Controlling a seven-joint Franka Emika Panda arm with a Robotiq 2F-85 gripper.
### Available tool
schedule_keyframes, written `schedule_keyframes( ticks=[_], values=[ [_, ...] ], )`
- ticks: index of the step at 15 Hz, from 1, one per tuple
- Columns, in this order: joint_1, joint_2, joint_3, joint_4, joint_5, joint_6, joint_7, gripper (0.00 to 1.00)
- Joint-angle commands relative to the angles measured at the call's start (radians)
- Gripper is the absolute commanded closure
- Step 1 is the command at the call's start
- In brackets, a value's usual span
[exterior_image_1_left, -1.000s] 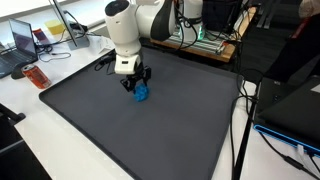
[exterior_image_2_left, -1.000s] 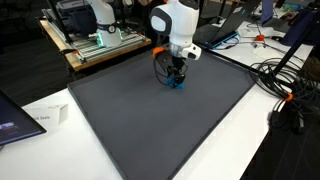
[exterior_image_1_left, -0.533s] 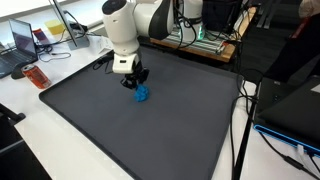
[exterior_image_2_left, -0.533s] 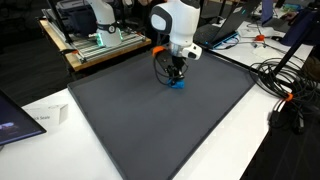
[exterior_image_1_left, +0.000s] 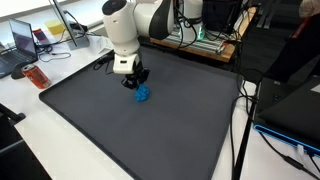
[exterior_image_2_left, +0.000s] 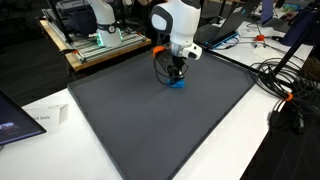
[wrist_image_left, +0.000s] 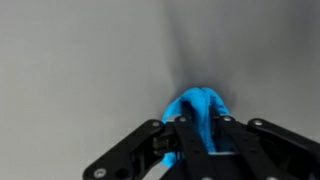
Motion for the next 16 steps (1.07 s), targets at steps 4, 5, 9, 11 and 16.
schedule_keyframes(
  ticks=[4, 5, 9, 11, 16],
  values=[
    [-0.008, -0.054, 0.027, -0.018, 0.005, -0.054, 0.008, 0.28],
    [-0.005, -0.067, 0.024, -0.024, 0.003, -0.056, 0.017, 0.21],
    [0.008, -0.13, 0.006, -0.045, -0.009, -0.074, 0.071, 0.0],
    [0.008, -0.166, 0.003, -0.058, -0.002, -0.085, 0.109, 0.0],
    [0.015, -0.261, 0.01, -0.088, 0.034, -0.163, 0.256, 0.0]
  ],
)
